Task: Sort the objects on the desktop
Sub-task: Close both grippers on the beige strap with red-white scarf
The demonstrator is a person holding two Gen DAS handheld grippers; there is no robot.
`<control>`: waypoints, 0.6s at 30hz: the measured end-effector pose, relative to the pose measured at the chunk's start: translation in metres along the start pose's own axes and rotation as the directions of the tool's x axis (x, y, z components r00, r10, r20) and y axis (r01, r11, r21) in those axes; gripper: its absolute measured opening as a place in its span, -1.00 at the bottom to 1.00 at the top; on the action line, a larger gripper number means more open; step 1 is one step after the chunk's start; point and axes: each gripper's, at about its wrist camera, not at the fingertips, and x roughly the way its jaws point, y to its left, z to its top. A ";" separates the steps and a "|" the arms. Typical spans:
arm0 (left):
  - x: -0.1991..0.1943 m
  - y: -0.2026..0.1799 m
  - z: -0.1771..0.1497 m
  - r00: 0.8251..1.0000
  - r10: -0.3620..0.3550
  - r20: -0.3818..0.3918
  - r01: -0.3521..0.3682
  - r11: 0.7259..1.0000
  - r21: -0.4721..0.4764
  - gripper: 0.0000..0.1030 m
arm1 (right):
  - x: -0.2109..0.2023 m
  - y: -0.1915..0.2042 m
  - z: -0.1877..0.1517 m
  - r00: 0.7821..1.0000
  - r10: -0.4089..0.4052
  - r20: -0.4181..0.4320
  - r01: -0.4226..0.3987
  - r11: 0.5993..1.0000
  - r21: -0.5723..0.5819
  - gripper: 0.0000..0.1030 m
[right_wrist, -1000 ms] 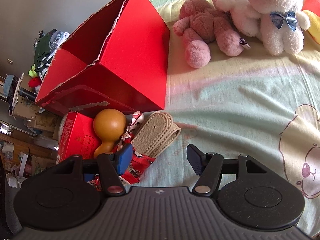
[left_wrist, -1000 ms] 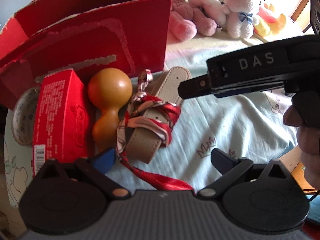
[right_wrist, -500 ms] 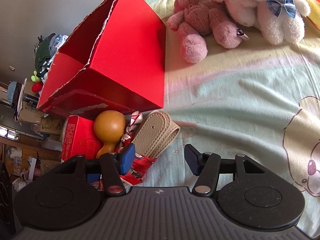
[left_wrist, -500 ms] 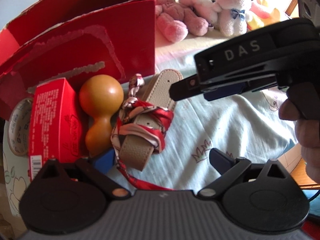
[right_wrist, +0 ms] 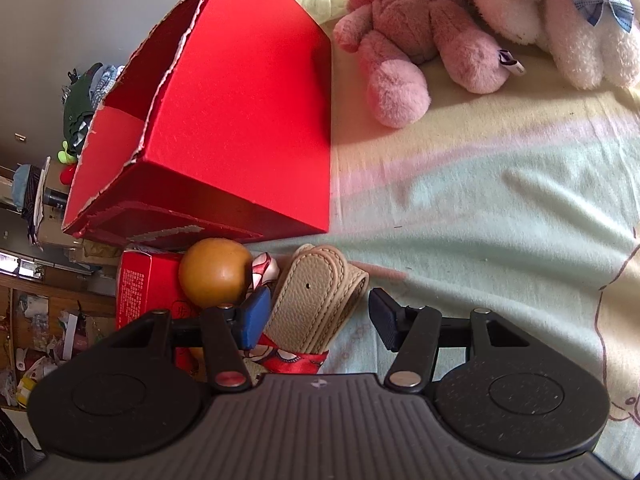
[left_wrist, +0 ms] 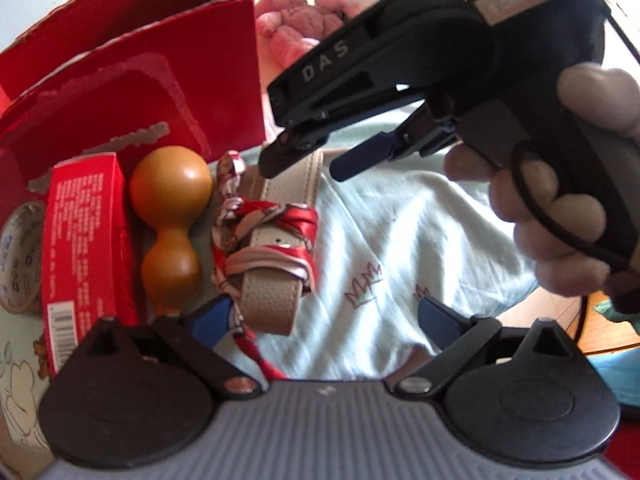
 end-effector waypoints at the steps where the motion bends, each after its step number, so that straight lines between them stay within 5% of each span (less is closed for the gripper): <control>1: -0.002 0.005 0.000 1.000 0.006 0.006 -0.006 1.000 -0.013 0.92 | 0.001 0.001 0.000 1.000 0.003 -0.001 -0.003 1.000 -0.005 0.14; 5: 0.008 0.016 0.001 0.998 0.052 -0.028 -0.053 0.997 -0.050 0.88 | 0.007 0.009 0.003 1.000 0.008 -0.006 -0.008 0.999 -0.046 0.11; 9: 0.021 0.021 0.006 0.998 -0.009 -0.064 0.003 0.996 -0.092 0.59 | 0.008 0.015 0.008 0.999 0.035 -0.001 -0.035 0.996 -0.083 0.06; 18: 0.033 0.029 0.021 0.998 -0.002 -0.062 -0.005 0.994 -0.110 0.69 | 0.002 -0.001 0.005 0.999 0.021 -0.033 -0.024 0.995 -0.100 0.08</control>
